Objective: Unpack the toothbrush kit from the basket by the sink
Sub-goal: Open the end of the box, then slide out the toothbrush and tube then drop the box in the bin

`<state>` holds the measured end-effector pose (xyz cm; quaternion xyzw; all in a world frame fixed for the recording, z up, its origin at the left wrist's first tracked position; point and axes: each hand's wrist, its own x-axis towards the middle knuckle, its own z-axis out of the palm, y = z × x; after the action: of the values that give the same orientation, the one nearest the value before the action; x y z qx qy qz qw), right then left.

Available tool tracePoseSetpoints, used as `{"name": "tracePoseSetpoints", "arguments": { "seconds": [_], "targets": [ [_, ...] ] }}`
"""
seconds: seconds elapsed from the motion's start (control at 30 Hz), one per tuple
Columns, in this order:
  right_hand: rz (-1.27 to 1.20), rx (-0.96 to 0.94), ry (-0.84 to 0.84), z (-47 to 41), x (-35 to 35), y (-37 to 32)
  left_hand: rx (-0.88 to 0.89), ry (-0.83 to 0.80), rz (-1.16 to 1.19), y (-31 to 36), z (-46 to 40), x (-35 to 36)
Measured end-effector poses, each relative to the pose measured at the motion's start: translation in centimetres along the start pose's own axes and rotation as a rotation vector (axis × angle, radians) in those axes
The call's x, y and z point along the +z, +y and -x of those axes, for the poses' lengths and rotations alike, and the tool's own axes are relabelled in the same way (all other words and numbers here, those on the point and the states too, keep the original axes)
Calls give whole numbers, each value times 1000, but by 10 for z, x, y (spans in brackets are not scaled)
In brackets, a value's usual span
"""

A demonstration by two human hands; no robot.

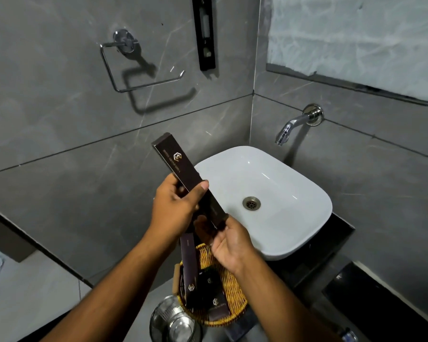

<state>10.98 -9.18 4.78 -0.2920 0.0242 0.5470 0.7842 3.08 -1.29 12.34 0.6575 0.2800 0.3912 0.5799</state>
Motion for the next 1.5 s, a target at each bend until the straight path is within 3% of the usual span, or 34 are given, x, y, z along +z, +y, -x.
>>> {"name": "tracePoseSetpoints", "arguments": {
  "seconds": [0.2,0.4,0.63,0.87,1.03,1.23,1.5],
  "targets": [
    [-33,18,-26,-3,-2,-3,-58,-29,40,-10,1,-2],
    [104,51,24,-6,-9,-3,-146,62,67,-9,-15,-17],
    [56,70,14,-10,-6,0,17,-36,-49,0,-4,-4],
    [188,72,39,-8,-12,3,-14,91,13,5,-20,-15],
    [227,48,26,-11,-19,0,-165,52,101,-8,-27,-25],
    [221,21,-13,-13,-36,-8,-350,175,257,-30,-42,-41],
    [389,-6,161,-11,-63,-27,-460,350,344,-68,-43,-59]
  ]
}}
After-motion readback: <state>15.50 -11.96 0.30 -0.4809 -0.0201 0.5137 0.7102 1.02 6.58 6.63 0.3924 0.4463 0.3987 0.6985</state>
